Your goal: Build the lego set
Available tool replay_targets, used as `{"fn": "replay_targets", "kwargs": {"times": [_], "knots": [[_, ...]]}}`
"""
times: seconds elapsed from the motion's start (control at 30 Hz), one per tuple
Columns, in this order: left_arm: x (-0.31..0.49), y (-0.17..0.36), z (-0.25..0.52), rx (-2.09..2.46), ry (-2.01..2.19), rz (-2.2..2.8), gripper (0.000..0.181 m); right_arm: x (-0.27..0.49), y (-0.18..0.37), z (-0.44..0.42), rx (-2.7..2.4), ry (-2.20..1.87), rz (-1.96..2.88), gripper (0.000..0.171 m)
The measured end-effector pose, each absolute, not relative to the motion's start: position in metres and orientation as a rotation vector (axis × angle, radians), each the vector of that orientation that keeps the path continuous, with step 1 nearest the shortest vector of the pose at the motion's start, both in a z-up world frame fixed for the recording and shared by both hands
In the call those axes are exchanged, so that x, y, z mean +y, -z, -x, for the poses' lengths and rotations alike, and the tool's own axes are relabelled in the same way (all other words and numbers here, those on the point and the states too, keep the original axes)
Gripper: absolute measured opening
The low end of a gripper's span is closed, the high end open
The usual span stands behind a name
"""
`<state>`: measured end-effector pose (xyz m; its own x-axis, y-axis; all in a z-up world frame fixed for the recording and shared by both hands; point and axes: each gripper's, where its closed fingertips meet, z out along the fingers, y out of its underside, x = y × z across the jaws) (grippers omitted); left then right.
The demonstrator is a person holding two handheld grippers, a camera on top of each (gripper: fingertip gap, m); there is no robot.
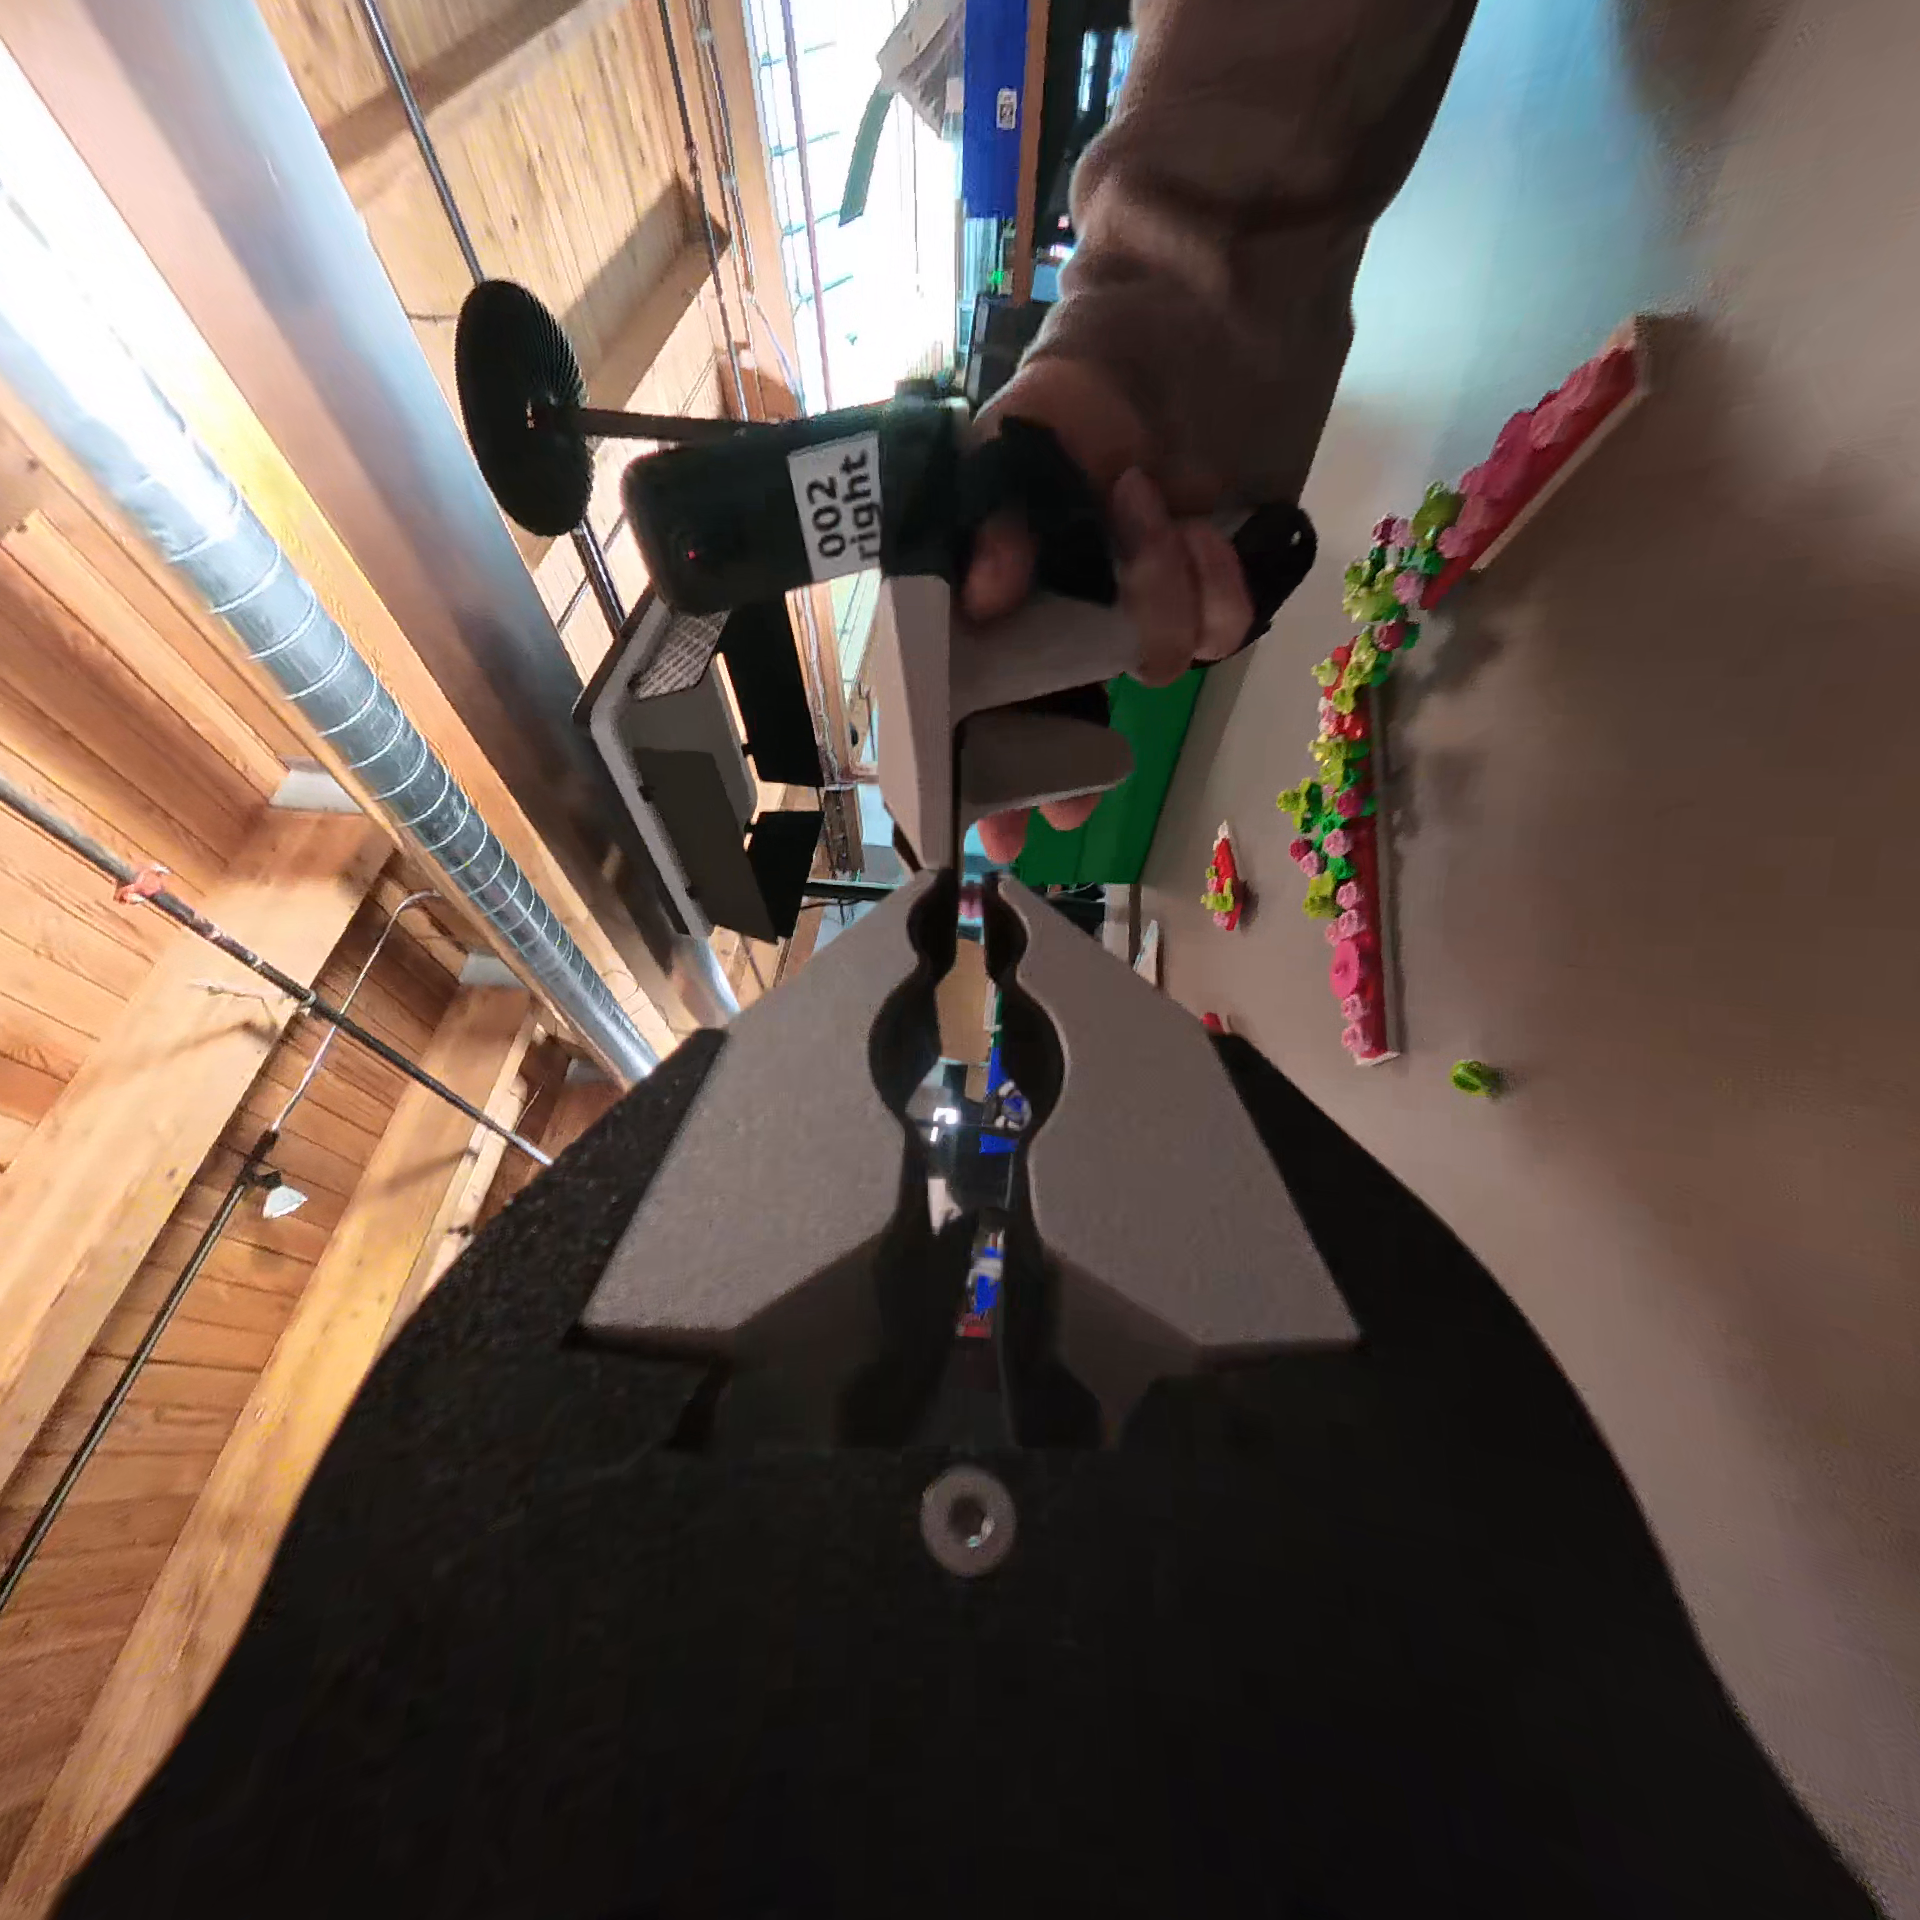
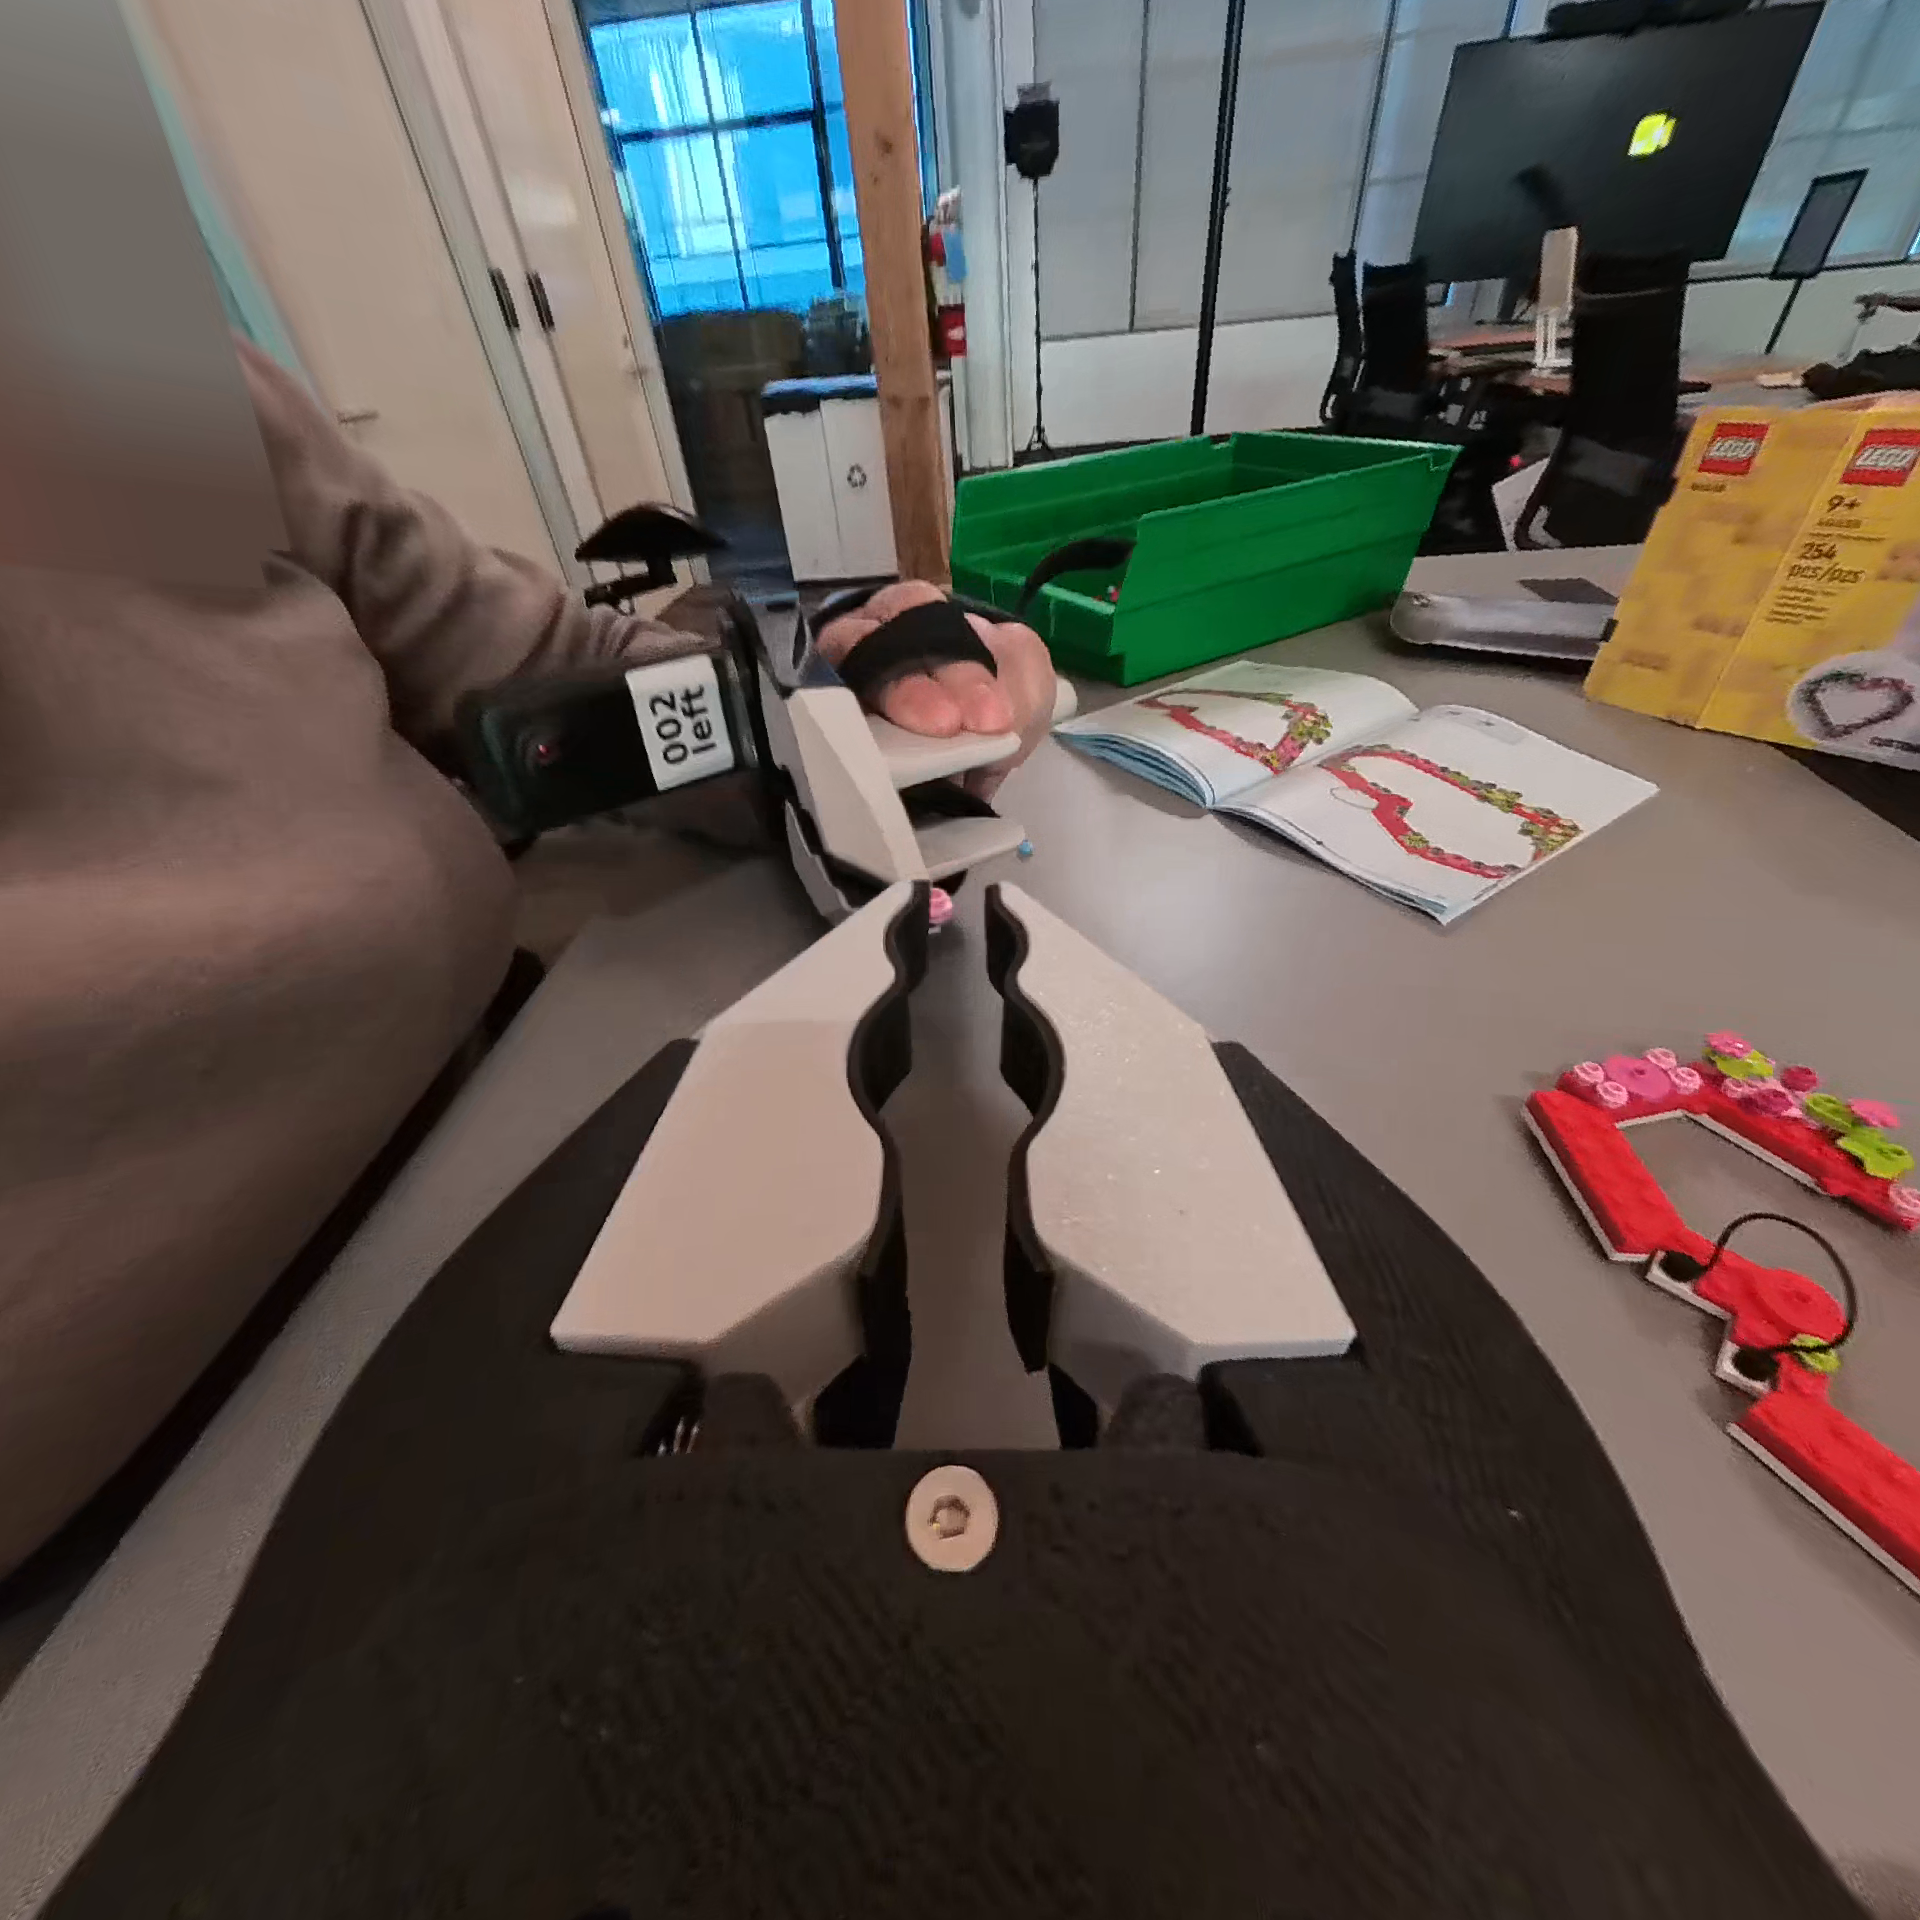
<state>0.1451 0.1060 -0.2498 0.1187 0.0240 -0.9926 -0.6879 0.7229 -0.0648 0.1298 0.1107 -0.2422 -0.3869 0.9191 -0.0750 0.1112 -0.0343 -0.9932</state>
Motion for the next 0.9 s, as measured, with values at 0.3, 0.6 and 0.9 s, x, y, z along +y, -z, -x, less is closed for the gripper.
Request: {"fn": "replay_targets", "kwargs": {"times": [0.3, 0.6, 0.9], "knots": [[0.1, 0.254, -0.149, 1.365, -0.426, 0.612, 0.001, 0.097, 0.252, -0.132, -1.646, -1.577, 1.126, 0.009], [0.096, 0.254, -0.151, 1.365, -0.391, 0.607, 0.001, 0.094, 0.252, -0.136, -1.647, -1.664, 1.131, 0.007], [0.088, 0.256, -0.156, 1.391, -0.371, 0.575, 0.001, 0.088, 0.254, -0.141, -1.67, -1.811, 1.152, 0.003]]}}
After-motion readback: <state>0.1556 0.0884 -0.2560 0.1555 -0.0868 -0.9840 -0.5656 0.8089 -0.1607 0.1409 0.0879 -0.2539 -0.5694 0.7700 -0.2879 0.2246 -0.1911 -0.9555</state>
